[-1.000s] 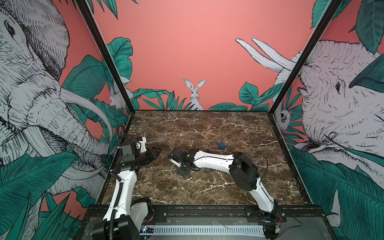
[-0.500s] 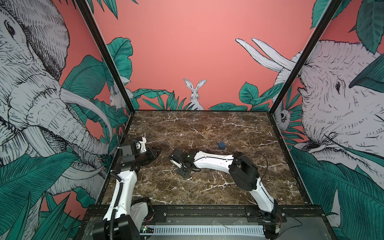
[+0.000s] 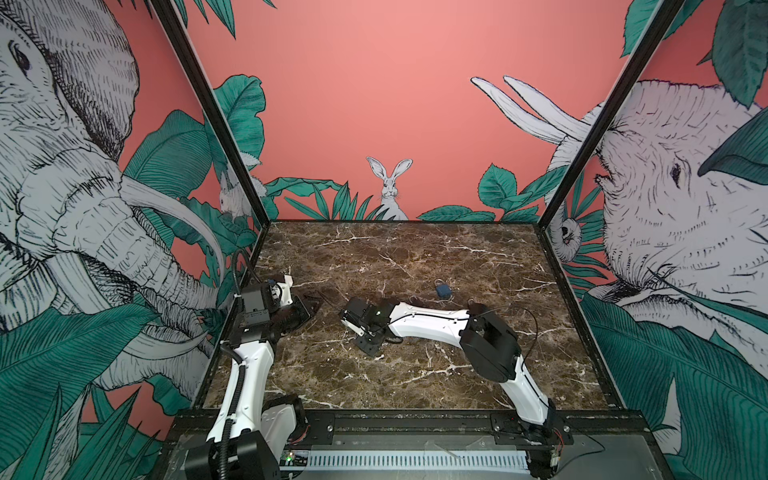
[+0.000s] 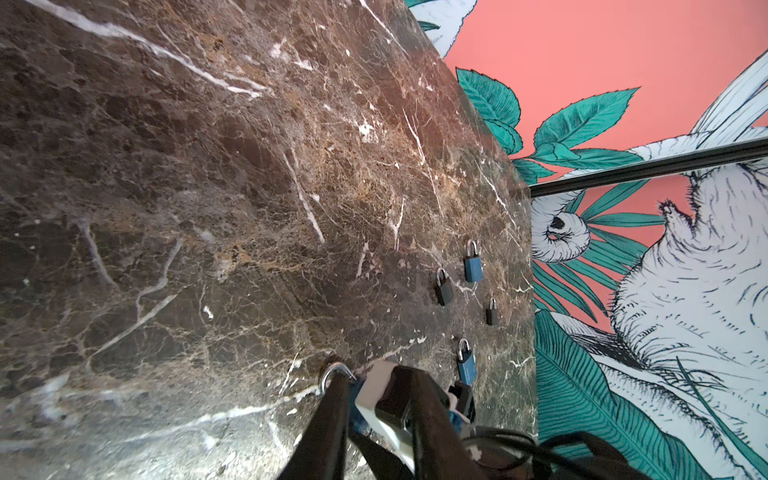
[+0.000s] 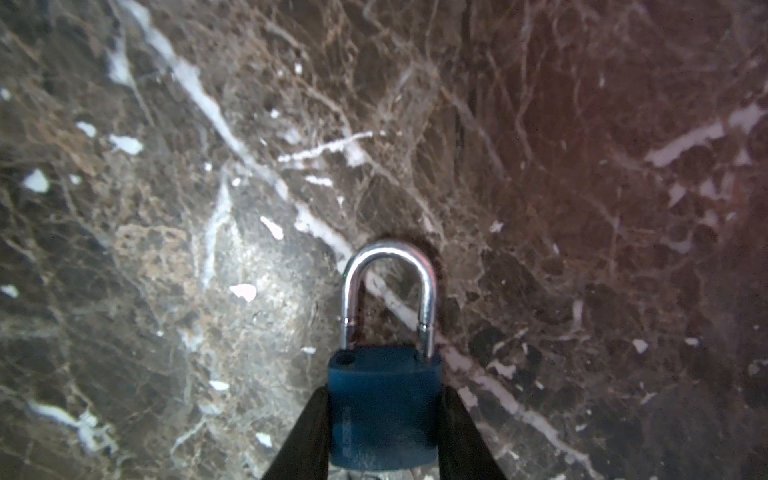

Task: Lock with the key

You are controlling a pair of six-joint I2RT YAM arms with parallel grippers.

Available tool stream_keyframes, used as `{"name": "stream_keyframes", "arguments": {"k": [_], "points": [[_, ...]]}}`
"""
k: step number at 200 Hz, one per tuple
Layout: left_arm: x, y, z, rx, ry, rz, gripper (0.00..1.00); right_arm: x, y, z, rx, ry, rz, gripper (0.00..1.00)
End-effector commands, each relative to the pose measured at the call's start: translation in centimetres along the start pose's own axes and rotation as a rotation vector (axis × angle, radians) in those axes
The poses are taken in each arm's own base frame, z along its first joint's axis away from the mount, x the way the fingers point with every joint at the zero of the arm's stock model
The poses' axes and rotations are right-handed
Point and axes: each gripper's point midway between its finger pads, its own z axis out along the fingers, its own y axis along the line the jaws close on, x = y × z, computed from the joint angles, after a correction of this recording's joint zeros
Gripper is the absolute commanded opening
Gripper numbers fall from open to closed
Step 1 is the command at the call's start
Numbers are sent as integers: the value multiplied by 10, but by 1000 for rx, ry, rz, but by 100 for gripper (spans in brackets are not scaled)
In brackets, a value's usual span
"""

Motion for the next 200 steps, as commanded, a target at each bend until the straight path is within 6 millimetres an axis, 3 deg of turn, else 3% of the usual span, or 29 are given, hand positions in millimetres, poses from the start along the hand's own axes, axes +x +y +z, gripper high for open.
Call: {"name": "stream_keyframes", "arguments": {"k": [1,40,96,139,200], "points": [[-2,-16,-12,35,-5,54,29,-22,-9,-45,-5,-125,38,15],[5,-34,-9,116,31,69,29,-33,-27,-95,-38,-243,89,15],[30,-76,19,218,163,162,33,-30,-55,-147,4,-332,102,15],[35,-104,35,278,204,210,37,-25,-70,-165,24,-366,123,15],[46,-136,58,334,282,273,38,-25,-78,-171,12,-393,153,15]]}}
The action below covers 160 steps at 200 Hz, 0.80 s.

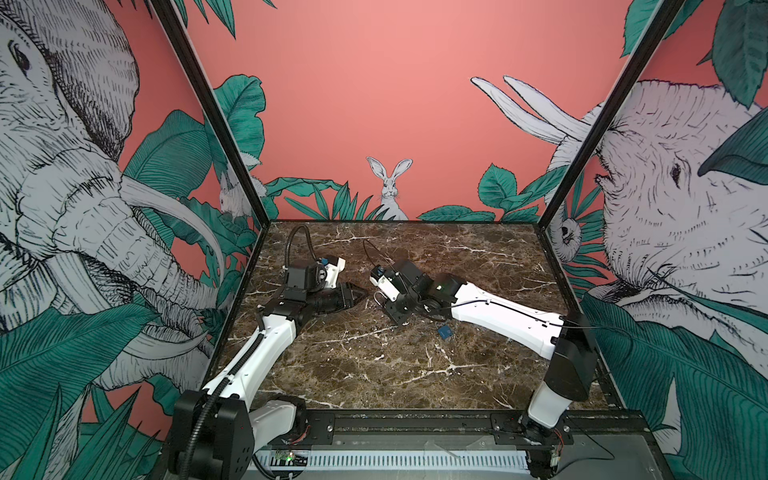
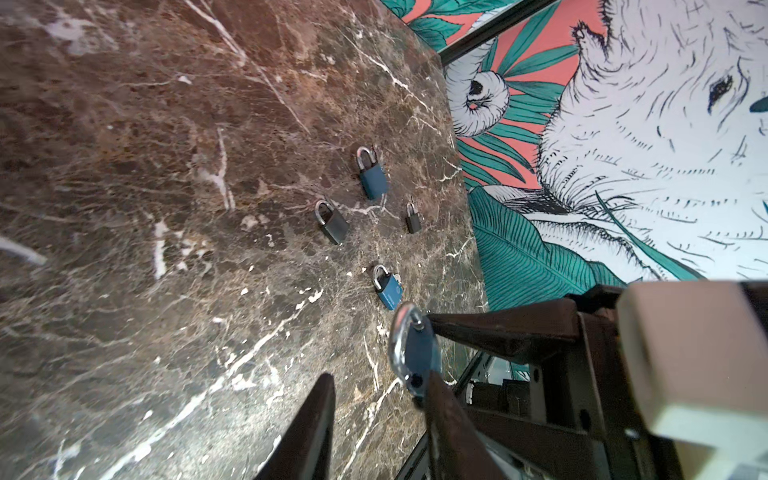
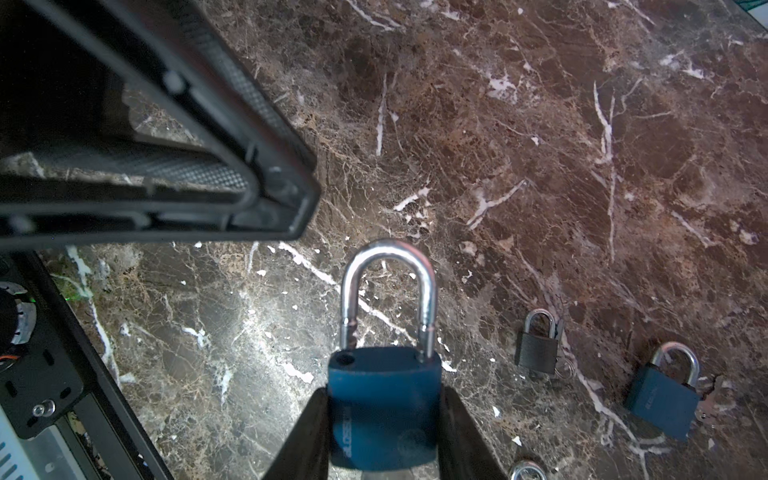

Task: Lock with the key

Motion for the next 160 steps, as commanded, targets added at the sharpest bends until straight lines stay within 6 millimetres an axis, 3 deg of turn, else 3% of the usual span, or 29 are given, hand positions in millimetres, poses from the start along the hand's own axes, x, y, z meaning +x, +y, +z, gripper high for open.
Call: {"name": "stream_keyframes", "arguments": {"k": [1,97,160], "points": [[-12,-16,4,36,-18,44,38,-18,-3,-18,-3,-76,10,15],[-7,-23,28,64,40,60,38,-24,-6,-23,-22,-103,33,16],[-8,-28,37,79,57,72,31,-24,-6,-24,-27,-104,35,16]]}}
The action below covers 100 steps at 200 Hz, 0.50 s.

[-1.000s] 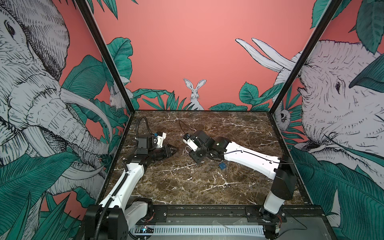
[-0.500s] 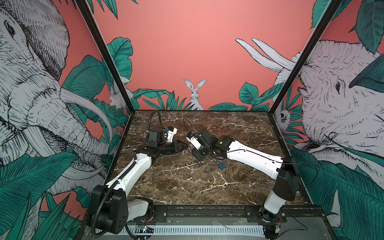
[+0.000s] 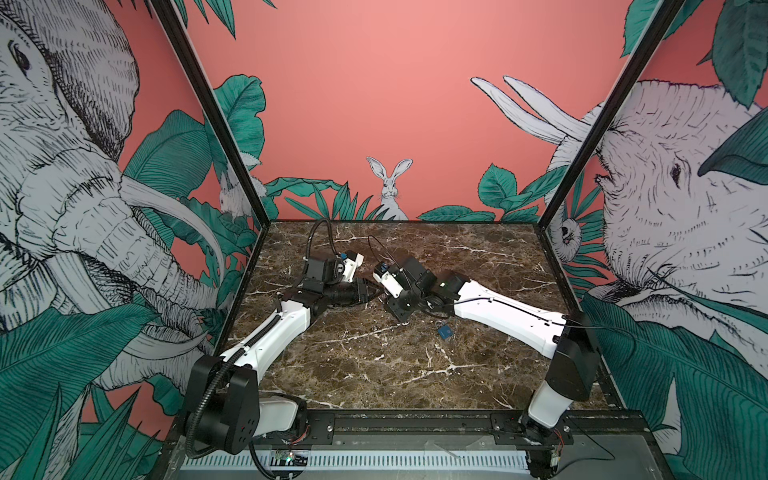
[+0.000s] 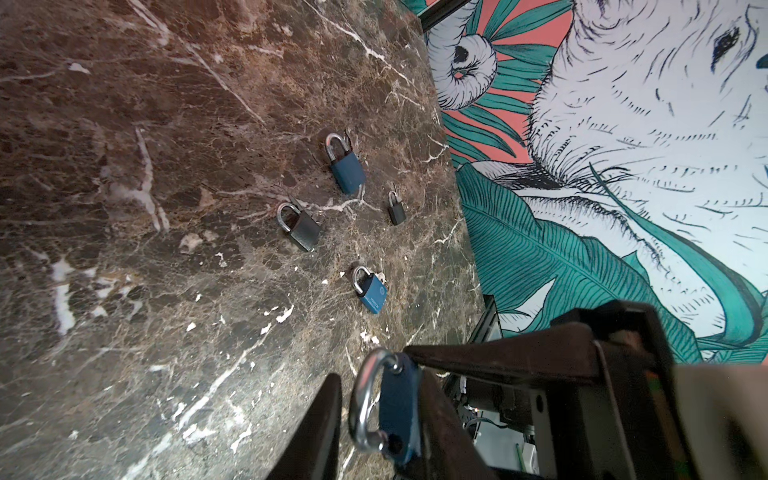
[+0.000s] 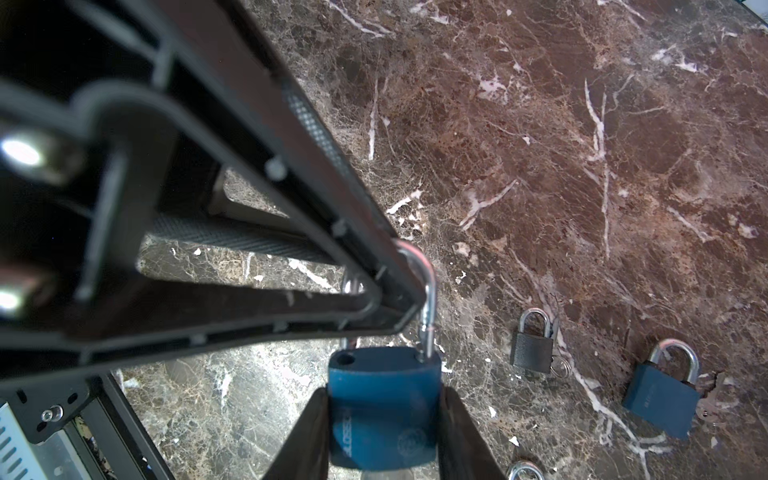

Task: Lock with the key

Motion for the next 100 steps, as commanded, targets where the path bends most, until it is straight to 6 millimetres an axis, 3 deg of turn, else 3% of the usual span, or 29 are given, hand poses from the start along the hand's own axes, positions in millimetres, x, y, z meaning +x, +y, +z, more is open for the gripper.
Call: {"name": "stream_keyframes", "arguments": {"k": [1,55,100], "points": [[-8,-13,1,30,-15,39,31,-22,1,-22,-12,-94,9,16],[-3,-10,6,30,4,31,23,-23,0,-21,-12,-100,13,16],[-2,-9,9,29,12,28,2,-25,2,-24,-21,-110,15,16]]}}
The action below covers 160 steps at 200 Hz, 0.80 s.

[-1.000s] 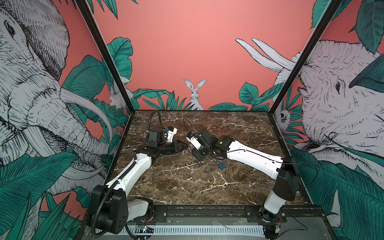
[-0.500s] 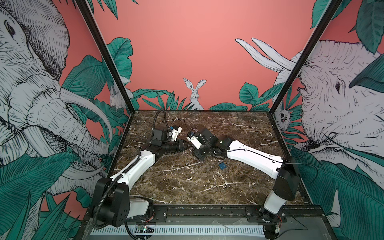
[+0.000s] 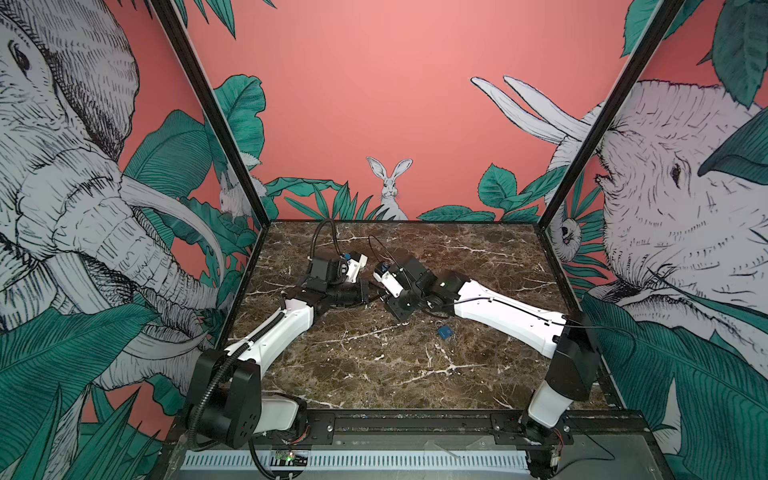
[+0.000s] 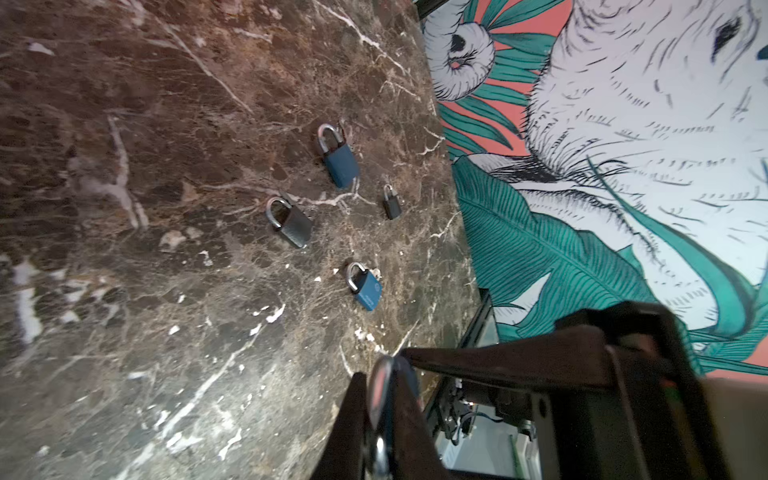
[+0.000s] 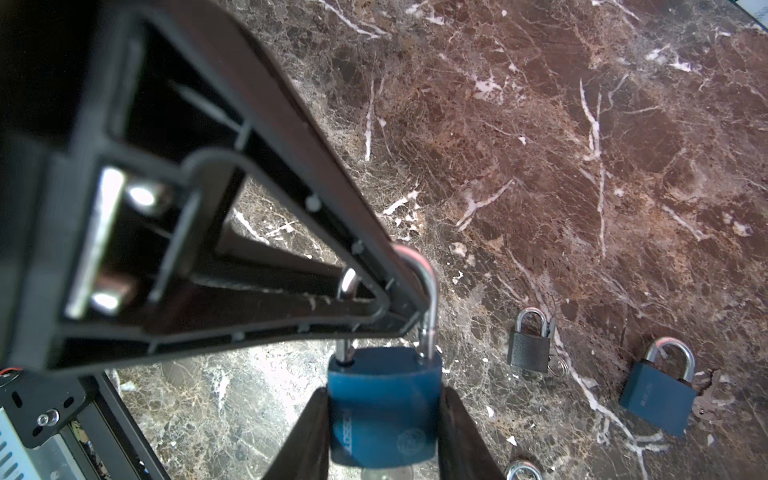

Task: Lock with the key

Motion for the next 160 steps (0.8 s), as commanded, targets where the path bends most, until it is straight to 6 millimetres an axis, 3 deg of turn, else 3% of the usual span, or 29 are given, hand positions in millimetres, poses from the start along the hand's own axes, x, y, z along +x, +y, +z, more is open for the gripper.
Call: {"name": "stream_keyframes", "arguments": {"k": [1,32,54,60,71,121,160], "points": [[-5,-5,1,6,-9,26,1,-26,3,-25,-20,-113,8,16],[-4,0,3,-10,-7,10,0,-27,1,-27,-31,-130,27,17],[-9,-1,4,2,-39,-11,0,-27,-5,-31,-84,-162,88,48],[-11,-2,3,10,-55,-19,0,-23,-8,-27,-113,-163,114,53],[-17,-8,1,30,-86,-28,0,-30,-12,-46,-169,-248,161,57],[-49,-42,-15,121,-222,-65,0,-32,-44,-100,-354,-576,298,61],[-55,-71,-23,145,-239,-62,0,-34,-43,-111,-394,-670,228,60]]}}
